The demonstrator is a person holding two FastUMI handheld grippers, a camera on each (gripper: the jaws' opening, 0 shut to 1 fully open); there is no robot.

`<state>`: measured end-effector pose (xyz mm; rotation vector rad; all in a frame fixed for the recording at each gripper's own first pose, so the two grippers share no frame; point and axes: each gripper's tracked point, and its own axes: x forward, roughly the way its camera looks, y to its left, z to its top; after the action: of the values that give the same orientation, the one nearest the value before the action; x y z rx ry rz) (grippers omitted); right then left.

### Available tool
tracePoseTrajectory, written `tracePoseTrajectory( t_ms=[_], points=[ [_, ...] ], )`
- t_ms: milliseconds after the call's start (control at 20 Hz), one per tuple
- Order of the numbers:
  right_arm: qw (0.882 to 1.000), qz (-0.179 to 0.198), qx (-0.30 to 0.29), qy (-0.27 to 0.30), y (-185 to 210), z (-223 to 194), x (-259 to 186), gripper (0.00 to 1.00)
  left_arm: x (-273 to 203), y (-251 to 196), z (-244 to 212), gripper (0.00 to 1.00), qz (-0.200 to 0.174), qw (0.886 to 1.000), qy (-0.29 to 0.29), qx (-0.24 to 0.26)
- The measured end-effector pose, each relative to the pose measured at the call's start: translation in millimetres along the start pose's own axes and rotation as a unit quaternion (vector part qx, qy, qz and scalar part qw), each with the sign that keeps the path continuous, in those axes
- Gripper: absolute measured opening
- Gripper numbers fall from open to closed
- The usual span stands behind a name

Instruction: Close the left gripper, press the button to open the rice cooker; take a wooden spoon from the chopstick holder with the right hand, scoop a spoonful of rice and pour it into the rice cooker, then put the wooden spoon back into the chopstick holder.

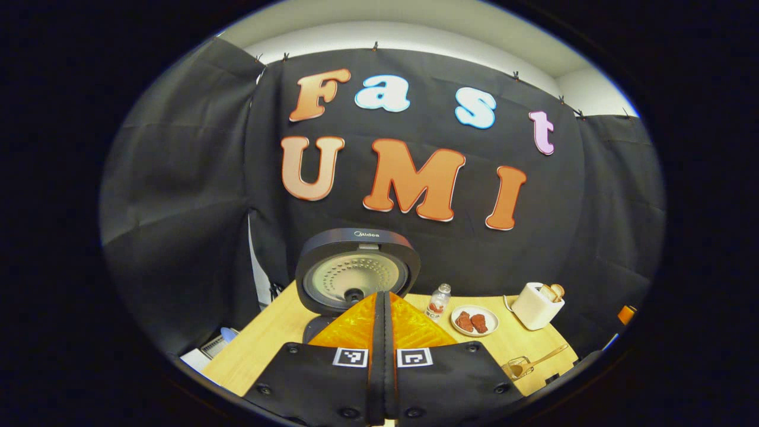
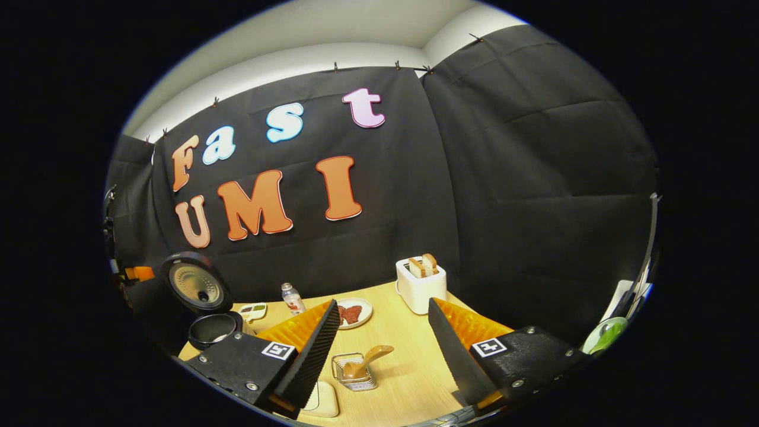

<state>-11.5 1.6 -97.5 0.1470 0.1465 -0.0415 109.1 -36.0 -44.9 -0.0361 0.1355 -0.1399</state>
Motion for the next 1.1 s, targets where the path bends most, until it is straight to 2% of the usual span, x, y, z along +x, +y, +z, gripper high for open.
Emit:
tracePoseTrajectory(
  t_ms=[50, 100, 150, 200, 250, 300, 450, 600, 700, 750, 1100],
  points=[
    [1.0, 0.004, 0.006, -0.003, -0.5, -3.4, 4.3, 0.93, -8.5, 2.7, 7.3, 0.04, 0.008, 1.0, -0.009, 0.01],
    [1.0, 0.009, 0.013, 0.0, -0.4, -9.4, 8.4, 0.93, -16.3, 4.7, 14.4, 0.04, 0.015, 0.999, -0.021, 0.019],
    [1.0, 0.013, 0.022, 0.006, -0.1, -17.8, 13.2, 0.87, -22.5, 8.4, 21.4, 0.05, 0.023, 0.999, -0.028, 0.029],
    [0.999, 0.016, 0.031, 0.014, 0.1, -25.1, 18.2, 0.93, -27.8, 9.3, 26.5, 0.04, 0.027, 0.998, -0.037, 0.036],
    [0.999, 0.019, 0.039, 0.02, 0.2, -31.6, 22.0, 0.94, -31.9, 6.7, 28.8, 0.02, 0.026, 0.998, -0.042, 0.038],
    [0.999, 0.02, 0.043, 0.019, 0.5, -35.8, 26.0, 0.94, -37.4, 6.4, 29.0, 0.07, 0.026, 0.998, -0.043, 0.037],
    [0.999, 0.024, 0.028, 0.009, 0.8, -49.0, 39.8, 0.95, -50.3, 21.4, 33.2, 0.07, 0.051, 0.997, -0.051, 0.023],
    [0.998, 0.033, 0.025, 0.038, 0.8, -73.9, 51.8, 0.95, -66.0, 39.8, 46.4, 0.19, 0.09, 0.992, -0.083, 0.014],
    [0.998, 0.035, 0.038, 0.048, -1.6, -85.4, 58.9, 0.95, -76.4, 43.9, 53.5, 0.27, 0.101, 0.99, -0.099, 0.008],
    [0.997, 0.036, 0.045, 0.053, -1.5, -93.1, 63.6, 0.95, -78.8, 43.4, 53.9, 0.27, 0.1, 0.99, -0.103, 0.008],
    [0.987, 0.049, 0.095, 0.118, 3.2, -154.2, 81.3, 0.95, -107.7, 61.2, 66.9, 0.99, 0.16, 0.978, -0.128, 0.04]
  ],
)
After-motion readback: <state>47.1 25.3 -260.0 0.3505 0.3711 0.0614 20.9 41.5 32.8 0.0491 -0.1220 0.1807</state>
